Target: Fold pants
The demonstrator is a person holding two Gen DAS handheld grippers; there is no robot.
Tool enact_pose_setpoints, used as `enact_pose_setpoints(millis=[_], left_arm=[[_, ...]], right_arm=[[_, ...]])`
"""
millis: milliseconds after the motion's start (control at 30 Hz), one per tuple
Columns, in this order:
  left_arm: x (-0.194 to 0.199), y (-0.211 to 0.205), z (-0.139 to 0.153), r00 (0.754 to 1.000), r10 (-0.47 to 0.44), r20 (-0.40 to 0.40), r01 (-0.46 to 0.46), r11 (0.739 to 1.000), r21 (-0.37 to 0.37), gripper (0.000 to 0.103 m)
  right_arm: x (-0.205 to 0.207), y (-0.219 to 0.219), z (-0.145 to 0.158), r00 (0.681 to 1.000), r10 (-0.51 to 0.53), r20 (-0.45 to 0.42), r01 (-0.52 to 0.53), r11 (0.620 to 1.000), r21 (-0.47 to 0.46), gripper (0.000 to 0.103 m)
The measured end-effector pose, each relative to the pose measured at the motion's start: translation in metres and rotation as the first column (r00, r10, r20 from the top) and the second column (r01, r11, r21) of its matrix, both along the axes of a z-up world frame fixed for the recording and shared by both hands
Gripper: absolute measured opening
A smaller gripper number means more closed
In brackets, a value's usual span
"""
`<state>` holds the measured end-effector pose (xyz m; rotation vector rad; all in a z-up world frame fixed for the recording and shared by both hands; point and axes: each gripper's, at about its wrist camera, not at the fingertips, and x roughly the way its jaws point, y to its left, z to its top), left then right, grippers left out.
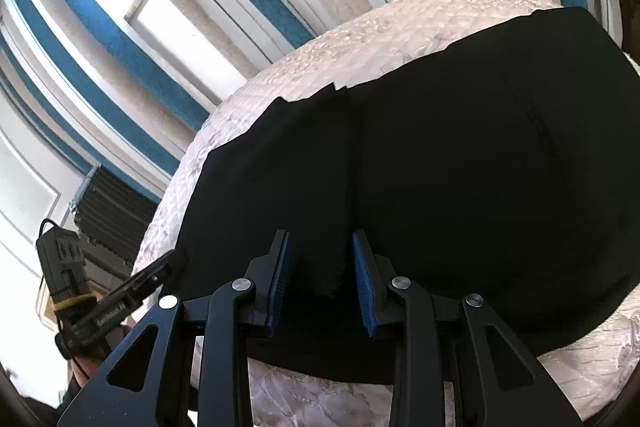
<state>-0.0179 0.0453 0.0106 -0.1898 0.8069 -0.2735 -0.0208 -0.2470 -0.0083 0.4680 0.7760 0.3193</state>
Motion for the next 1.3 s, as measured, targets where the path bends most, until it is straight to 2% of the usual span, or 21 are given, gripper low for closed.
enact_pose_setpoints(millis=[33,67,100,133,200,267,400,500,567,733,967,1200,1300], left_arm=[[0.0,-0.001,-0.001,1.0,-0.009,-0.005,0.009,1.0,-0.006,0.052],[0.0,-0.002,-0.001,1.0,-0.018,-0.009,0.018,1.0,-0.013,0.05],[-0.001,-0.004,-0.002,1.0,-0.024,-0.009,0.024,1.0,-0.013,0.032],[-0.002,-0.005,-0.003,0.999,-0.033,-0.015,0.033,0.999,-0.014,0.023],[-0.002,-0.003,-0.002,0.999,-0.031,-0.018,0.031,0.999,-0.022,0.016],[-0.004,0.001,0.001,0.999,-0.03,-0.011,0.03,0.999,-0.034,0.013],[-0.006,0.005,-0.001,0.999,-0.031,-0.006,0.031,0.999,-0.024,0.012],[-0.008,0.003,0.002,0.999,-0.033,0.007,0.033,0.999,-0.001,0.012],[-0.01,0.003,0.004,0.999,-0.03,0.013,0.029,0.999,0.013,0.012],[-0.014,-0.001,0.017,0.999,-0.005,0.047,0.002,0.999,0.053,0.012],[-0.011,-0.023,0.036,0.994,-0.037,0.1,0.029,0.997,0.076,0.012],[-0.001,-0.045,0.01,0.995,-0.096,0.017,0.094,0.99,0.108,0.012],[-0.003,-0.047,0.005,0.994,-0.104,0.023,0.101,0.987,0.122,0.012]], right_arm=[[0.0,0.0,0.0,1.0,0.012,-0.007,-0.012,1.0,0.025,0.008],[0.001,-0.001,-0.002,0.999,0.038,-0.021,-0.037,0.997,0.068,0.006],[0.0,0.0,-0.004,0.999,0.045,-0.028,-0.042,0.994,0.098,0.006],[-0.002,0.001,-0.004,0.999,0.038,-0.025,-0.036,0.994,0.099,0.006],[-0.009,0.003,-0.001,1.0,0.029,-0.011,-0.028,0.997,0.073,0.006],[-0.014,0.003,0.002,1.0,0.021,0.001,-0.021,0.998,0.062,0.006],[-0.017,0.013,-0.001,1.0,0.024,-0.02,-0.025,0.998,-0.056,0.007],[-0.024,0.018,0.013,1.0,-0.002,0.028,0.008,0.981,-0.193,0.019],[-0.029,0.018,0.021,0.997,-0.03,0.069,0.047,0.962,-0.27,0.019],[-0.035,0.019,0.031,0.992,-0.034,0.124,0.075,0.935,-0.347,0.019],[-0.031,0.034,0.025,0.992,0.011,0.129,0.044,0.908,-0.416,0.019],[-0.028,0.034,0.015,0.995,0.014,0.102,0.035,0.885,-0.465,0.019],[-0.026,0.032,0.01,0.996,0.01,0.085,0.031,0.881,-0.471,0.019]])
